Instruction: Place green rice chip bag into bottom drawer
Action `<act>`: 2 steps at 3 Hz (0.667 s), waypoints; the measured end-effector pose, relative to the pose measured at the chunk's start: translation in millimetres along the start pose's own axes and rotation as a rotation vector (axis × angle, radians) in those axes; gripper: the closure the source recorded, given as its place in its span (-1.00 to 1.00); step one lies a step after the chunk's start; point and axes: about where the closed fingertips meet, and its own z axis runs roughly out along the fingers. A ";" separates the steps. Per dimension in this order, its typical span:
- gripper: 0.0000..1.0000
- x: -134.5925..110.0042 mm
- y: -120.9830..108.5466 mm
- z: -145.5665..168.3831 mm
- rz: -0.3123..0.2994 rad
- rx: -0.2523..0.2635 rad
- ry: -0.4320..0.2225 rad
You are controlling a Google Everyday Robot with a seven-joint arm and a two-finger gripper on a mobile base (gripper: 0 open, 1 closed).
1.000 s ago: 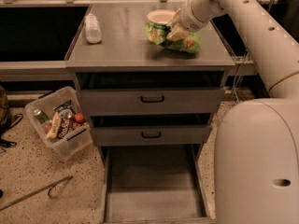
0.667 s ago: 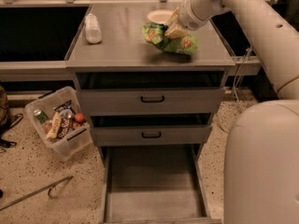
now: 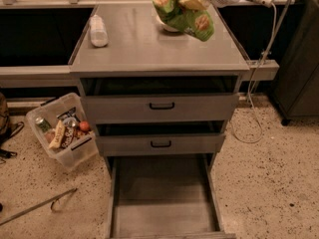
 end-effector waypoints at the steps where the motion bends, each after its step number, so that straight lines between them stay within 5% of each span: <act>1: 1.00 -49.5 25.6 -47.6 0.042 0.084 -0.068; 2: 1.00 -41.6 105.4 -13.8 0.053 -0.025 -0.058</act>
Offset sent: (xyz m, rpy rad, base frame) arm -0.1358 0.1158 -0.2541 -0.0531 0.3382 0.1302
